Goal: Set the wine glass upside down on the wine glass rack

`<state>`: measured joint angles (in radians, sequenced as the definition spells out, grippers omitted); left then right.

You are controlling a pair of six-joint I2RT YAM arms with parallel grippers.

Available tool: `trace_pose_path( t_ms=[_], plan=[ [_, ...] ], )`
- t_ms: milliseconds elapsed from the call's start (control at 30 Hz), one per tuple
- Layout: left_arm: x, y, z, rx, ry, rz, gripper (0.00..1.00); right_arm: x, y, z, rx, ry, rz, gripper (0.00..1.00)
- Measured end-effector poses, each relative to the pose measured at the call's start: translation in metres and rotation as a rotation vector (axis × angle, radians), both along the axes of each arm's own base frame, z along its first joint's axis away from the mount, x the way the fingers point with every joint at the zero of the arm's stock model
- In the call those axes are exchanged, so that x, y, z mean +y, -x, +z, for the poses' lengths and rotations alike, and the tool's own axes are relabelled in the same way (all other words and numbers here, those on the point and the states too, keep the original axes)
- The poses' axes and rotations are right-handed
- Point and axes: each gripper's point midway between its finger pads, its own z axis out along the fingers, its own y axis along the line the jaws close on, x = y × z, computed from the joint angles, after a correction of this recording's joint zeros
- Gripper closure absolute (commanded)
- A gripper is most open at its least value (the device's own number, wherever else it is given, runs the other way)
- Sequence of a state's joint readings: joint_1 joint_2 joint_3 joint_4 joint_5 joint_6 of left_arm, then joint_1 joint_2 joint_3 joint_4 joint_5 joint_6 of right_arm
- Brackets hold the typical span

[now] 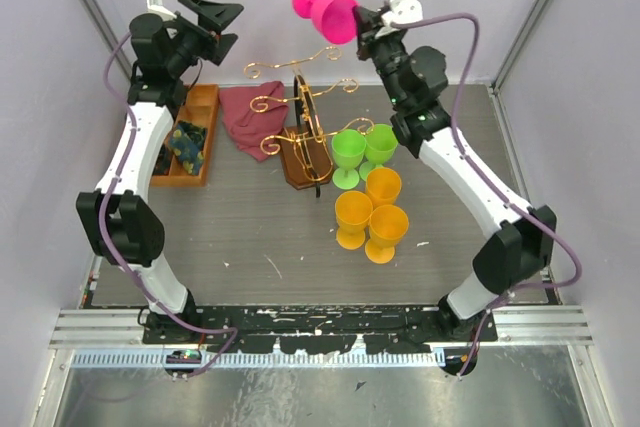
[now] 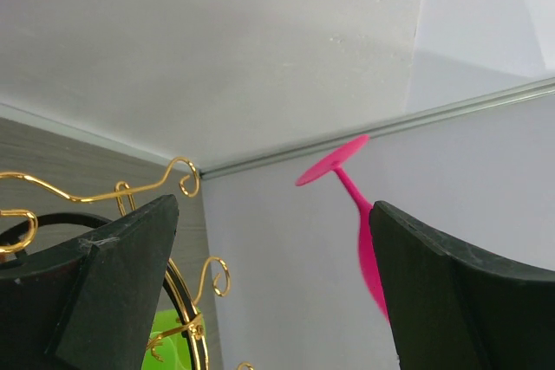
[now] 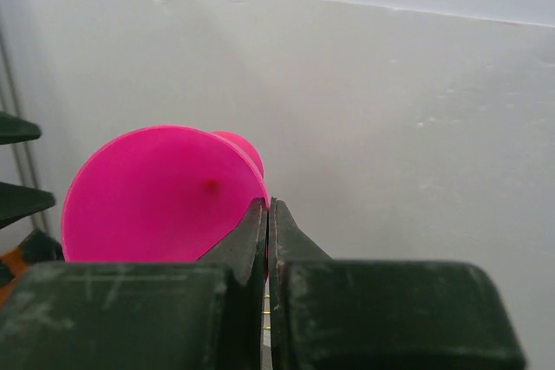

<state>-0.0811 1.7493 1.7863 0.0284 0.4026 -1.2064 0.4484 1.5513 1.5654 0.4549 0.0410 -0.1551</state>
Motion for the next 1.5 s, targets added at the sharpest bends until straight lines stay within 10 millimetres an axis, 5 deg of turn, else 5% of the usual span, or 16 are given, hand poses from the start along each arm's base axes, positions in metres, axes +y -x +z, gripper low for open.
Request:
trace_pose_path(
  t_ms=[267, 600, 900, 1233, 1500],
  plan=[
    [-0.005, 0.004, 0.007, -0.039, 0.103, -0.038, 0.02, 0.084, 0.005, -0.030, -0.053, 0.038, 0.145, 0.99],
    [-0.003, 0.029, 0.018, -0.101, 0.123, -0.040, 0.02, 0.138, 0.020, -0.034, -0.180, 0.034, 0.178, 0.99],
    [0.003, 0.034, 0.032, -0.157, 0.078, -0.023, 0.02, 0.139, 0.015, -0.042, -0.171, 0.049, 0.148, 1.00],
    [0.072, 0.048, 0.114, -0.510, 0.073, 0.006, 0.02, 0.136, 0.013, -0.037, -0.178, 0.070, 0.122, 1.00],
    [0.053, 0.031, 0.078, -0.434, 0.044, -0.053, 0.02, 0.133, 0.017, -0.014, -0.214, 0.048, 0.117, 1.00]
  ],
)
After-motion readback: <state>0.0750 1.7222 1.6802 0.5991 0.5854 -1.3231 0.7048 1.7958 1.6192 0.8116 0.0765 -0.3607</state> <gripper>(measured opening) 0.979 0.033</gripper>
